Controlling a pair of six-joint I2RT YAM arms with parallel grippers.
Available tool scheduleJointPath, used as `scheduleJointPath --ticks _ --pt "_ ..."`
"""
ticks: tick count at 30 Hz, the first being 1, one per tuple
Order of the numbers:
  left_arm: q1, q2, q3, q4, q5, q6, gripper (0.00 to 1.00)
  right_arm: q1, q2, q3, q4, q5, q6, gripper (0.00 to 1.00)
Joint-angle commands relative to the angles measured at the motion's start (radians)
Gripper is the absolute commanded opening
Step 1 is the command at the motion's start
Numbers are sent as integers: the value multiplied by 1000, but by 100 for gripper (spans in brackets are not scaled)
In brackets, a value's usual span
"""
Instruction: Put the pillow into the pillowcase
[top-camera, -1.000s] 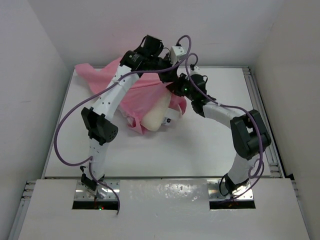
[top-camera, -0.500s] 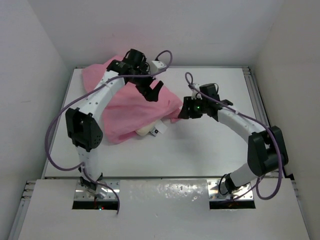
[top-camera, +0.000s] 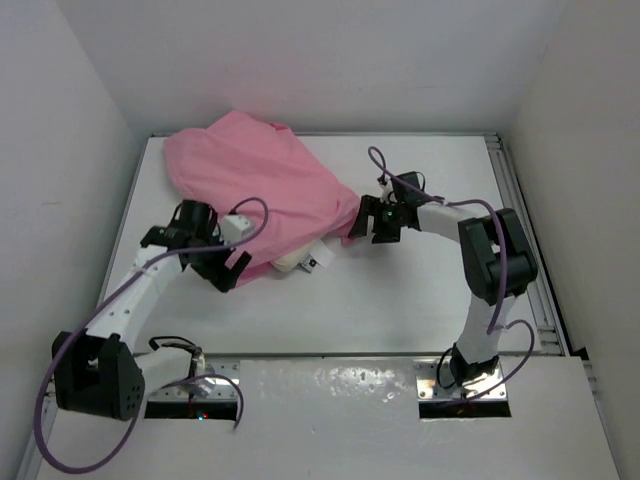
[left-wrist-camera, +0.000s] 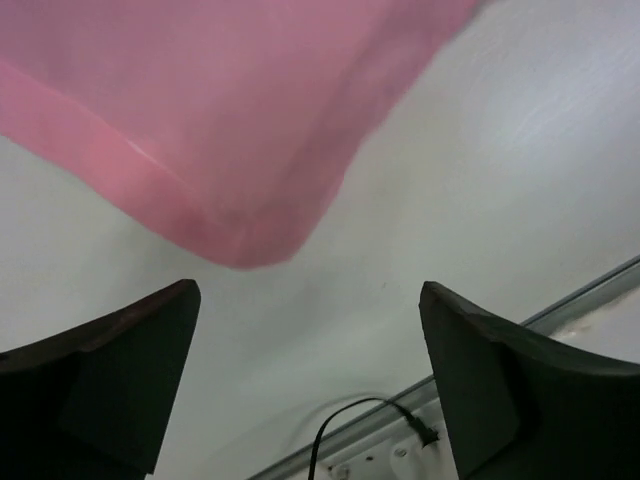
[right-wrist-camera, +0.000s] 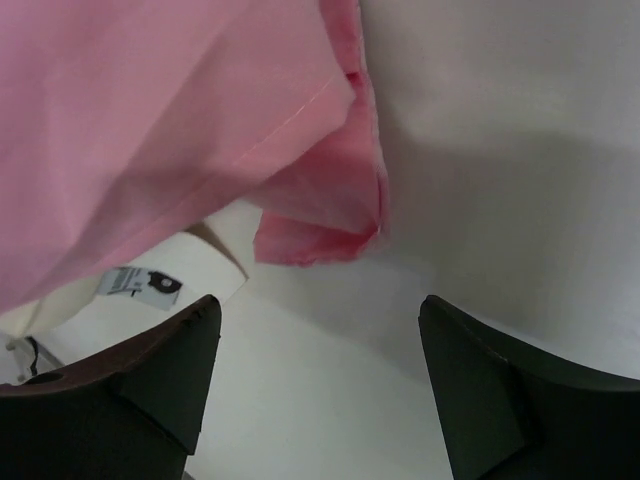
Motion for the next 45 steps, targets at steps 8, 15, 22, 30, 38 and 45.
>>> scheduleJointPath --ticks 8,15,22,30,38,45 --pt "3 -87 -370 412 -296 39 100 49 138 114 94 83 79 79" --pt "27 -14 -401 554 -223 -8 100 46 132 91 87 182 89 74" --pt "29 39 -407 653 -99 -53 97 46 119 103 91 166 78 55" --pt "30 34 -361 658 -10 -123 0 46 26 55 111 139 72 0" --pt "151 78 392 192 213 -137 0 -31 -247 277 -22 16 111 0" --pt "196 344 1283 8 128 -195 0 -147 -362 636 -45 -9 148 0"
